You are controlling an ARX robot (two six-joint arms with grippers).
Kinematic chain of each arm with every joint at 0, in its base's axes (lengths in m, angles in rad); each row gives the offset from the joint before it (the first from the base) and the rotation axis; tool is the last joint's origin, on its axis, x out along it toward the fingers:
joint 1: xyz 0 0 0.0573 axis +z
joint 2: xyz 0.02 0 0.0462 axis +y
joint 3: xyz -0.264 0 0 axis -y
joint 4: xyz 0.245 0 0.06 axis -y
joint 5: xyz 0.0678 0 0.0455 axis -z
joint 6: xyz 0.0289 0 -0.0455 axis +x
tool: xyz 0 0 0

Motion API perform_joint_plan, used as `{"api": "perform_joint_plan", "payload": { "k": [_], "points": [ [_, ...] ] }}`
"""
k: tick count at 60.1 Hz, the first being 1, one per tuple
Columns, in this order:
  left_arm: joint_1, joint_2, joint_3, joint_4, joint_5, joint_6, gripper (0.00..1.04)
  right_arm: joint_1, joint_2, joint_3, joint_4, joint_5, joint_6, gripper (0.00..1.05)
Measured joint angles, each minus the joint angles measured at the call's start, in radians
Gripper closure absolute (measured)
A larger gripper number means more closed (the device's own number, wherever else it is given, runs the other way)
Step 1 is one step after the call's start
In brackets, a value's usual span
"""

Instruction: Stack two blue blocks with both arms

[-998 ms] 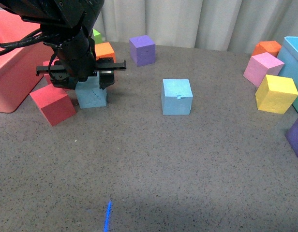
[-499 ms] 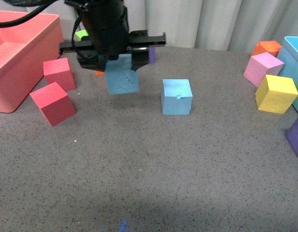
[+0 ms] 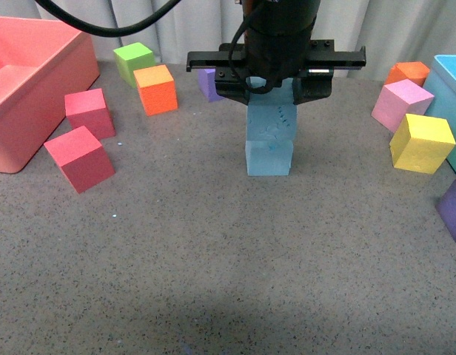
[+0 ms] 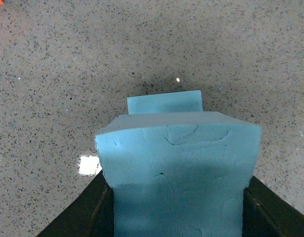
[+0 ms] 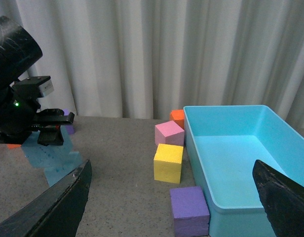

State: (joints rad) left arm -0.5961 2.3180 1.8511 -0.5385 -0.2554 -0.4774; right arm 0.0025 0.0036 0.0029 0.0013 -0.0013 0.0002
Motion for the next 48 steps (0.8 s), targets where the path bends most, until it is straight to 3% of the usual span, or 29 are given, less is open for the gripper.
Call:
{"api": "perform_joint_plan", "payload": {
  "k": [42, 48],
  "points": [
    [-0.008, 0.168, 0.234, -0.119, -0.027, -0.008, 0.57, 0.000, 0.000, 0.000, 0.000, 0.000, 0.000, 0.10],
    [-0.008, 0.169, 0.239, -0.120, -0.027, -0.007, 0.41, 0.000, 0.000, 0.000, 0.000, 0.000, 0.000, 0.10]
  ]
}}
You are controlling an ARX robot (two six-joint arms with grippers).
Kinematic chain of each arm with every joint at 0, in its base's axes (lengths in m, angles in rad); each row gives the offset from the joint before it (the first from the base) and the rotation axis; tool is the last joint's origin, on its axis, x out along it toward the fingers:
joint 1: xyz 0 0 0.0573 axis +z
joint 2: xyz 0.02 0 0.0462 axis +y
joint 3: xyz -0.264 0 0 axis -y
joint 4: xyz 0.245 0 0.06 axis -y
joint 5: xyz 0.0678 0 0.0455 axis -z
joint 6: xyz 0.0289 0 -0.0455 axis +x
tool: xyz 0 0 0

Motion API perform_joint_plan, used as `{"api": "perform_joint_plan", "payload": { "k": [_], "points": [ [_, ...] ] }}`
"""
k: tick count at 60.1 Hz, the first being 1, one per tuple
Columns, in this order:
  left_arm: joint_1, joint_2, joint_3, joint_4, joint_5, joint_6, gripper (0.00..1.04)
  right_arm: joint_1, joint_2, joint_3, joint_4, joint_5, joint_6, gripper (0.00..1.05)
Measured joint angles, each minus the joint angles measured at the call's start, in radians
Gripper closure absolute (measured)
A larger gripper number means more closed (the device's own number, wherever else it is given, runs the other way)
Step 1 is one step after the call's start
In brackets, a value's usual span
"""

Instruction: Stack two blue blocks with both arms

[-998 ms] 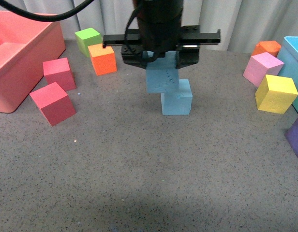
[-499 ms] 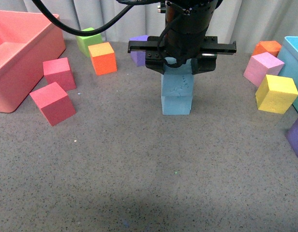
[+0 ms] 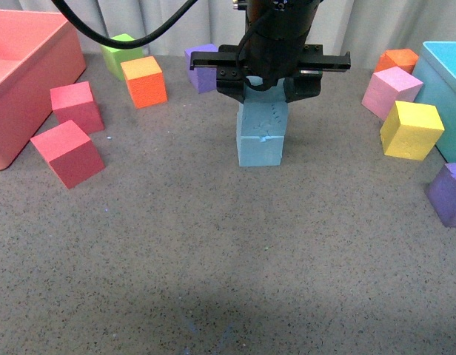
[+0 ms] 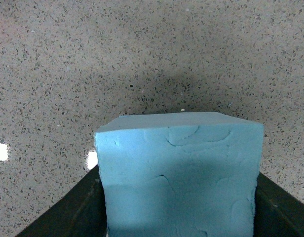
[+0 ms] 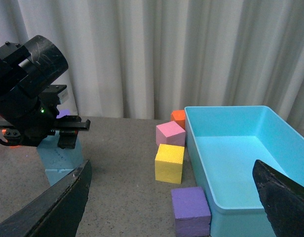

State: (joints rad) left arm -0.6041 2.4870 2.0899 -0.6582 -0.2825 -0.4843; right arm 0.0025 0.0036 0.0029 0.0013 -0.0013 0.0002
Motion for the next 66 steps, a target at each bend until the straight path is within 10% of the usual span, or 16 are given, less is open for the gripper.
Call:
{"api": "perform_joint_plan", "payload": {
  "k": [15, 46, 53, 66],
  "points": [
    [0.001, -0.003, 0.002, -0.001, 0.020, -0.013, 0.05, 0.000, 0.000, 0.000, 0.000, 0.000, 0.000, 0.10],
    [0.053, -0.214, -0.184, 0.158, 0.082, -0.078, 0.07, 0.000, 0.000, 0.000, 0.000, 0.000, 0.000, 0.10],
    [0.079, -0.336, -0.530, 0.703, -0.167, 0.151, 0.25, 0.000, 0.000, 0.000, 0.000, -0.001, 0.000, 0.10],
    [0.222, -0.686, -1.260, 1.669, -0.093, 0.438, 0.68, 0.000, 0.000, 0.000, 0.000, 0.002, 0.000, 0.10]
  ]
}}
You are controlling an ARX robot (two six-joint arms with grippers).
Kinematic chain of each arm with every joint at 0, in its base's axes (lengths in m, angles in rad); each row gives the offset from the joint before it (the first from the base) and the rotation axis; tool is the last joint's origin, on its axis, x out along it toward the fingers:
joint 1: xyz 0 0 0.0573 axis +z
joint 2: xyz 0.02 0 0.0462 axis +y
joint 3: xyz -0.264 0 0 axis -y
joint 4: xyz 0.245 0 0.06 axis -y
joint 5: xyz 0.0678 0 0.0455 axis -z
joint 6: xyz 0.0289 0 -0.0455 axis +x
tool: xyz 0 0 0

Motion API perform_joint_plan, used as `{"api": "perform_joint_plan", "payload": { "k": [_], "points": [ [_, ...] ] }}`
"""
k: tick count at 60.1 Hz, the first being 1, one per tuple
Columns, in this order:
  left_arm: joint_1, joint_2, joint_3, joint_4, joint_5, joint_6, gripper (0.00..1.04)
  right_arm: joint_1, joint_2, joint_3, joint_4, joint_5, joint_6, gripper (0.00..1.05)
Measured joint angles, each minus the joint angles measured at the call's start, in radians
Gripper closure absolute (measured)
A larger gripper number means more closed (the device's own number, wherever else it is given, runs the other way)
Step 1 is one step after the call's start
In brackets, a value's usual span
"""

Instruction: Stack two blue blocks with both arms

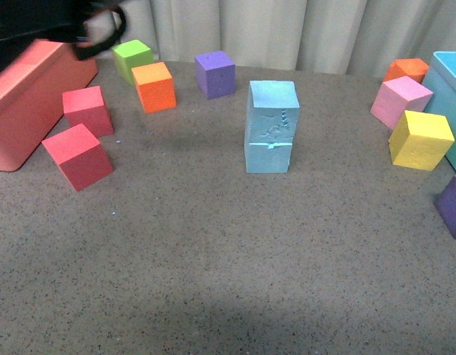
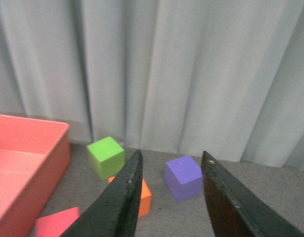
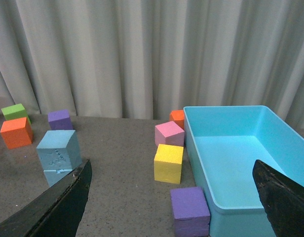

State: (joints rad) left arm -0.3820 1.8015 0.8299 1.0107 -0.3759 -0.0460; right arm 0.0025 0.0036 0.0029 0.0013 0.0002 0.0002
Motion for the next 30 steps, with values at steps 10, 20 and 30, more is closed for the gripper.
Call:
{"api": "perform_joint_plan", "payload": {
  "k": [10, 20, 30],
  "points": [
    [0.082, -0.161, -0.266, 0.074, 0.070, 0.023, 0.97, 0.000, 0.000, 0.000, 0.000, -0.002, 0.000, 0.10],
    [0.140, -0.294, -0.442, 0.091, 0.148, 0.031, 1.01, 0.000, 0.000, 0.000, 0.000, -0.001, 0.000, 0.10],
    [0.208, -0.404, -0.598, 0.135, 0.203, 0.035, 1.01, 0.000, 0.000, 0.000, 0.000, -0.002, 0.000, 0.10]
  ]
}}
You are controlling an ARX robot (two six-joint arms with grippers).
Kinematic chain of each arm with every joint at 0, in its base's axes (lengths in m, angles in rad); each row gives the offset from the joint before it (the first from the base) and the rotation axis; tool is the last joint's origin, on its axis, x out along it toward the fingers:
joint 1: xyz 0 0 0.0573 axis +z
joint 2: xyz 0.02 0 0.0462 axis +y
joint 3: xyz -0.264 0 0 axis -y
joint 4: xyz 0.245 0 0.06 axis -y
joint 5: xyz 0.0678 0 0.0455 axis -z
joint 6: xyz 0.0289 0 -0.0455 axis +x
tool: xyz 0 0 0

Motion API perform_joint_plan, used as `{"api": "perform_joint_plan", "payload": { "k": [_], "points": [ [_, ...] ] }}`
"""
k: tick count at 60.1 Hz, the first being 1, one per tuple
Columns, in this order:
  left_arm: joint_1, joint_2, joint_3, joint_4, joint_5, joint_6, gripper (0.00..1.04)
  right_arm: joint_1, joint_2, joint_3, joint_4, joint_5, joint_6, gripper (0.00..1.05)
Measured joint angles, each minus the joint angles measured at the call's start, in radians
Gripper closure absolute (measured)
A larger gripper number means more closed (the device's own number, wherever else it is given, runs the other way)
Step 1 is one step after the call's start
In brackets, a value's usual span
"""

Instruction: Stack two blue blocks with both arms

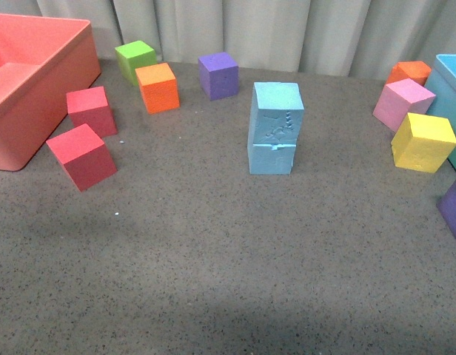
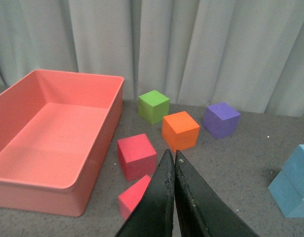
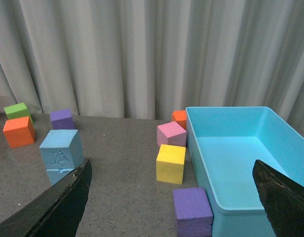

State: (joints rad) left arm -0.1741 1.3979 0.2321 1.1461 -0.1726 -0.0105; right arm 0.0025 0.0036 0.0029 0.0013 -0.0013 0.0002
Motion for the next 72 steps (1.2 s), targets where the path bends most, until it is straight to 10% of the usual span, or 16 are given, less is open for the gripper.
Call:
{"api": "perform_joint_plan", "payload": {
  "k": [72],
  "points": [
    [0.171, -0.960, -0.213, -0.709, 0.170, 0.003, 1.01, 0.000, 0.000, 0.000, 0.000, 0.000, 0.000, 0.10]
  ]
}}
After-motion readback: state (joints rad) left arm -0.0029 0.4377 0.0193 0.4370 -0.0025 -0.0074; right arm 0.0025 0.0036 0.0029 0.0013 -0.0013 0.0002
